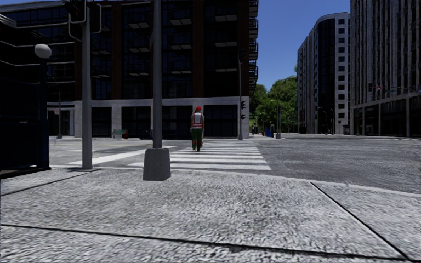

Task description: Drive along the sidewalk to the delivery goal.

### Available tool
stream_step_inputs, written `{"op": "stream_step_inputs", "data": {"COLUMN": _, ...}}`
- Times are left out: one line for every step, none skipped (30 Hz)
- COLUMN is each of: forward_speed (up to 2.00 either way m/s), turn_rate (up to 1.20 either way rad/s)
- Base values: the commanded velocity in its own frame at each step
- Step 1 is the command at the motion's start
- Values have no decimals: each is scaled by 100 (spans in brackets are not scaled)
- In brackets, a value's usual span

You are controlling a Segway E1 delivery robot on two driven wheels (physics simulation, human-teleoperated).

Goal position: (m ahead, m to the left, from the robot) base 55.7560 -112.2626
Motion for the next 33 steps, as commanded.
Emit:
{"op": "stream_step_inputs", "data": {"forward_speed": 180, "turn_rate": -33}}
{"op": "stream_step_inputs", "data": {"forward_speed": 180, "turn_rate": -27}}
{"op": "stream_step_inputs", "data": {"forward_speed": 180, "turn_rate": -27}}
{"op": "stream_step_inputs", "data": {"forward_speed": 180, "turn_rate": -9}}
{"op": "stream_step_inputs", "data": {"forward_speed": 180, "turn_rate": -8}}
{"op": "stream_step_inputs", "data": {"forward_speed": 180, "turn_rate": -7}}
{"op": "stream_step_inputs", "data": {"forward_speed": 180, "turn_rate": -7}}
{"op": "stream_step_inputs", "data": {"forward_speed": 180, "turn_rate": -7}}
{"op": "stream_step_inputs", "data": {"forward_speed": 180, "turn_rate": -7}}
{"op": "stream_step_inputs", "data": {"forward_speed": 180, "turn_rate": -7}}
{"op": "stream_step_inputs", "data": {"forward_speed": 180, "turn_rate": -6}}
{"op": "stream_step_inputs", "data": {"forward_speed": 180, "turn_rate": -6}}
{"op": "stream_step_inputs", "data": {"forward_speed": 180, "turn_rate": -6}}
{"op": "stream_step_inputs", "data": {"forward_speed": 180, "turn_rate": -6}}
{"op": "stream_step_inputs", "data": {"forward_speed": 180, "turn_rate": -6}}
{"op": "stream_step_inputs", "data": {"forward_speed": 180, "turn_rate": -6}}
{"op": "stream_step_inputs", "data": {"forward_speed": 180, "turn_rate": -6}}
{"op": "stream_step_inputs", "data": {"forward_speed": 180, "turn_rate": -6}}
{"op": "stream_step_inputs", "data": {"forward_speed": 180, "turn_rate": -6}}
{"op": "stream_step_inputs", "data": {"forward_speed": 180, "turn_rate": -6}}
{"op": "stream_step_inputs", "data": {"forward_speed": 180, "turn_rate": -6}}
{"op": "stream_step_inputs", "data": {"forward_speed": 180, "turn_rate": -6}}
{"op": "stream_step_inputs", "data": {"forward_speed": 180, "turn_rate": -6}}
{"op": "stream_step_inputs", "data": {"forward_speed": 180, "turn_rate": -6}}
{"op": "stream_step_inputs", "data": {"forward_speed": 180, "turn_rate": -6}}
{"op": "stream_step_inputs", "data": {"forward_speed": 180, "turn_rate": -6}}
{"op": "stream_step_inputs", "data": {"forward_speed": 180, "turn_rate": -6}}
{"op": "stream_step_inputs", "data": {"forward_speed": 180, "turn_rate": -6}}
{"op": "stream_step_inputs", "data": {"forward_speed": 180, "turn_rate": -6}}
{"op": "stream_step_inputs", "data": {"forward_speed": 180, "turn_rate": -6}}
{"op": "stream_step_inputs", "data": {"forward_speed": 180, "turn_rate": -6}}
{"op": "stream_step_inputs", "data": {"forward_speed": 180, "turn_rate": -6}}
{"op": "stream_step_inputs", "data": {"forward_speed": 180, "turn_rate": -6}}
